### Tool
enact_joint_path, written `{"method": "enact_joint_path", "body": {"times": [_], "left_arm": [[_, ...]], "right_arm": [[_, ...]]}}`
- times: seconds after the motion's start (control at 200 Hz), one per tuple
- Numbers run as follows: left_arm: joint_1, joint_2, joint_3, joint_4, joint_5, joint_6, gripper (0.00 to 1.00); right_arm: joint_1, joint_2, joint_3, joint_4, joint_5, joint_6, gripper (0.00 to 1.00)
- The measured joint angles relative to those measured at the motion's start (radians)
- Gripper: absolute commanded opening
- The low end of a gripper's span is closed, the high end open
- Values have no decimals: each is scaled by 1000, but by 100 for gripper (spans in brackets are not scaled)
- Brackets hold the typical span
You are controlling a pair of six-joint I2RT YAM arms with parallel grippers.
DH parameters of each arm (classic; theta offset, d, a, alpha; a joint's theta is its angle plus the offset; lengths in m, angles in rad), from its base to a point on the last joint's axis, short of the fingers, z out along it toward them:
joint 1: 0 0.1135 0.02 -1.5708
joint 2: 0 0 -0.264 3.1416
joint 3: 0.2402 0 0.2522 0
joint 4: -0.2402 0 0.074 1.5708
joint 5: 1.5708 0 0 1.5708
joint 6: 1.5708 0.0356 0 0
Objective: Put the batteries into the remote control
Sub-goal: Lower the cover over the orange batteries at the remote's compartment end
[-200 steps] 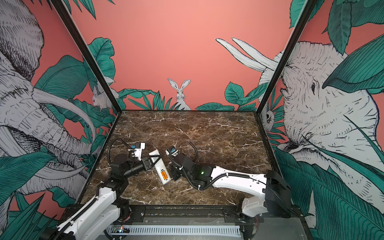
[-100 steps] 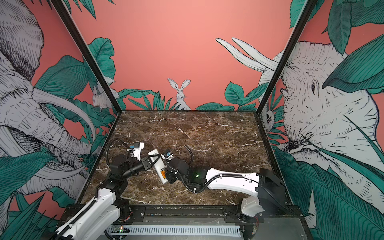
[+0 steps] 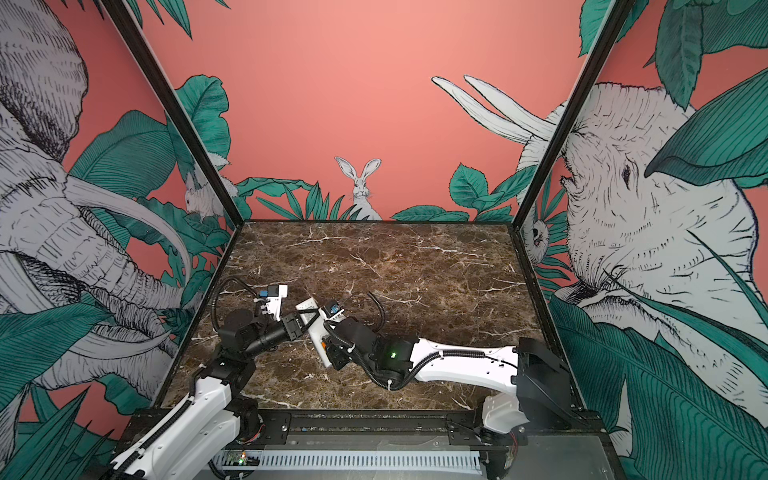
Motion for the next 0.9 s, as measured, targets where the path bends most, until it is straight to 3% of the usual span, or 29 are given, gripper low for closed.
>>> {"method": "enact_joint_path", "body": {"times": [0.9], "left_arm": [[0, -9, -2, 0, -18, -10, 0]], "right_arm": [[1, 37, 0, 16, 1, 37, 7]]}}
